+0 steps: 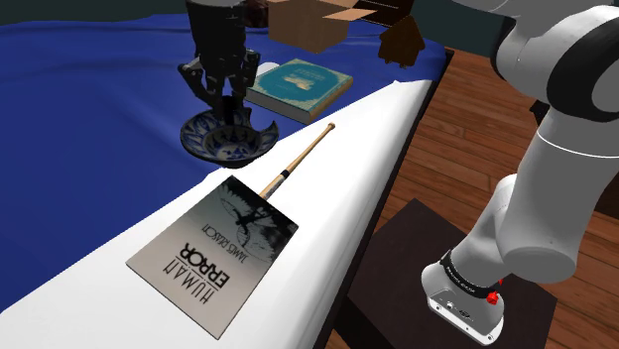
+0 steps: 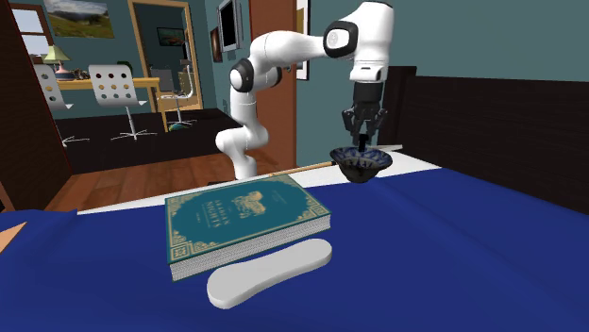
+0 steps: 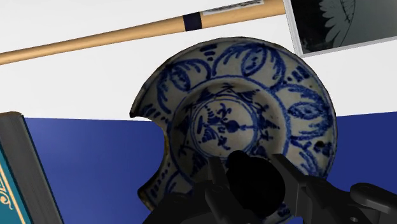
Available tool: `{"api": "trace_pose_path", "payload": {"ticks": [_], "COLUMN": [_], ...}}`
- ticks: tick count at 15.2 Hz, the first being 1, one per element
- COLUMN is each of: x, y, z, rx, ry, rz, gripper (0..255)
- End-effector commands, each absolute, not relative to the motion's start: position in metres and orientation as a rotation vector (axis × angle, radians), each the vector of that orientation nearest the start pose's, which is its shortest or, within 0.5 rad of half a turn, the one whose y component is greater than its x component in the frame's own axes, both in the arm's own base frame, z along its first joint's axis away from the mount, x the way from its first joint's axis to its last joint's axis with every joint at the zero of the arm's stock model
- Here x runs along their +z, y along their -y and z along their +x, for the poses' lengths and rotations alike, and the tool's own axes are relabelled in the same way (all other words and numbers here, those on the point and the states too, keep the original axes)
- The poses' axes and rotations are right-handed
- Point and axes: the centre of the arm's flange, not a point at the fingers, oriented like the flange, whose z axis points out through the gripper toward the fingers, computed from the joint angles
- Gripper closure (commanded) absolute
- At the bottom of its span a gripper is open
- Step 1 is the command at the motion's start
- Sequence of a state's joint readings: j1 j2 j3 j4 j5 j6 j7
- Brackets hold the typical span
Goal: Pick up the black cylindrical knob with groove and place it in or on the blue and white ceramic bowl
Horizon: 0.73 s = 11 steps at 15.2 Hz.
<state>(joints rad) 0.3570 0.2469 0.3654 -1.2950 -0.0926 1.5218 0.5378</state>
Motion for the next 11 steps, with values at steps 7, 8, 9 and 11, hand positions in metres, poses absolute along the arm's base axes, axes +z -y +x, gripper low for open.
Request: {"api": "trace_pose_path", "payload": {"ticks": [7,8,9,11], "x": [0.5981,0.5981,0.5981,0.5981], "y": [-0.3789,-0.3789,-0.3789,-0.3789], "z": [0.4919,0.4919,0.4919,0.4919], "rx": [0.000,0.000,0.000,0.000], "ry": [0.267,0.267,0.267,0.267], "rz": [-3.137,-3.137,-3.137,-3.137], "gripper": [255,255,255,0]}}
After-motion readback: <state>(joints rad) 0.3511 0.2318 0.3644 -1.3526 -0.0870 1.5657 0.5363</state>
